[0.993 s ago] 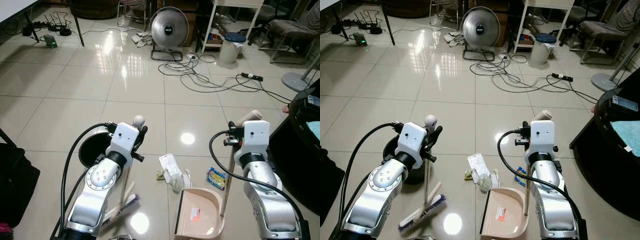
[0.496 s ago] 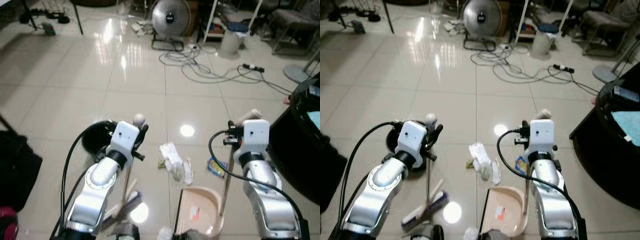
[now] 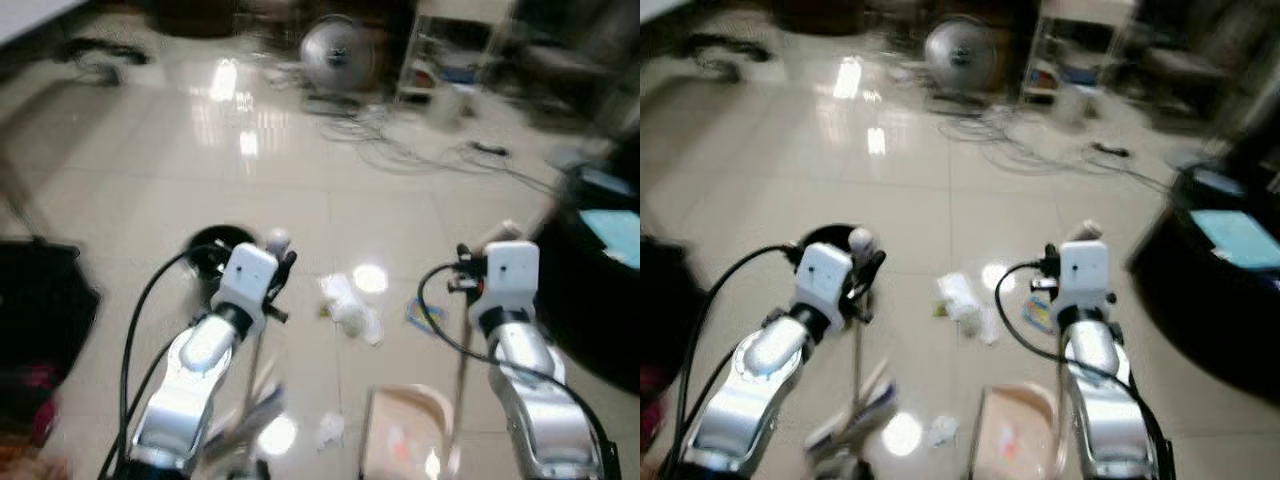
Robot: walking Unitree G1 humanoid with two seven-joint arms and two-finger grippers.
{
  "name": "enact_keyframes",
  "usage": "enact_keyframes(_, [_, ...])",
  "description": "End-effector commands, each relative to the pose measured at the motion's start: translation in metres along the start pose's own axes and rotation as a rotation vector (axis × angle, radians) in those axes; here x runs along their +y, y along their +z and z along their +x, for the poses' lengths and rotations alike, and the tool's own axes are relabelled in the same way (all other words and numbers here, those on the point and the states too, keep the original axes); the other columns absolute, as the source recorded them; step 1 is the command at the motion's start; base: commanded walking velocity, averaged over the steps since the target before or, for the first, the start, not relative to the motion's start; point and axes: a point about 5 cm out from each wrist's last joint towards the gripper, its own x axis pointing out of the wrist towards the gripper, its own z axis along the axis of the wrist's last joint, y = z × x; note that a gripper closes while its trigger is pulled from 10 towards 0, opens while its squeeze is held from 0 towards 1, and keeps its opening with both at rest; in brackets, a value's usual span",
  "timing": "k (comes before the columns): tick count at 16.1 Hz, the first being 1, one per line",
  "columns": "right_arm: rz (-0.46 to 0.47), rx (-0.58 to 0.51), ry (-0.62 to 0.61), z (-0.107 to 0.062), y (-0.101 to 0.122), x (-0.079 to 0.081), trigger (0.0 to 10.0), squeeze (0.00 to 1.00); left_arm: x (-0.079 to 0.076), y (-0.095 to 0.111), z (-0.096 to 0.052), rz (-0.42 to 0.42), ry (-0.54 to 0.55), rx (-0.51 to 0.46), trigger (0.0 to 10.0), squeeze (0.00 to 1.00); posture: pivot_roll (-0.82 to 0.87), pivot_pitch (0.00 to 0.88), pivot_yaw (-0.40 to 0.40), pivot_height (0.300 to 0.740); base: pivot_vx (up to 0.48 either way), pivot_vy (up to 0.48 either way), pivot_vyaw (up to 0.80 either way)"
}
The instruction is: Sweep floor
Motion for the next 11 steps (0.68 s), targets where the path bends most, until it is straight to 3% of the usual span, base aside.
enact_keyframes(1, [0.010, -0.027, -0.007, -0.0006, 0.0051, -0.0011, 10.0, 0.00, -0.0008, 0.0066, 0.0018, 0.018, -0.009, -0.025, 10.0, 0.00, 0.01, 0.025, -0.059, 0.740, 0.000, 0.000, 0.00])
enact_keyframes(5, [0.014, -0.032, -0.009, -0.0006, 0.0058, -0.0008, 10.0, 0.00, -0.0013, 0.0098, 0.0039, 0.077, -0.022, -0.038, 10.0, 0.00, 0.01, 0.021, -0.057, 0.740, 0.000, 0.000, 0.00])
enact_keyframes(11, [0.019, -0.033, -0.005, -0.0004, 0.0053, 0.0012, 10.0, 0.00, -0.0004, 0.0102, 0.0052, 0.090, -0.016, -0.034, 10.0, 0.00, 0.02, 0.030, -0.053, 0.740, 0.000, -0.408, 0.00])
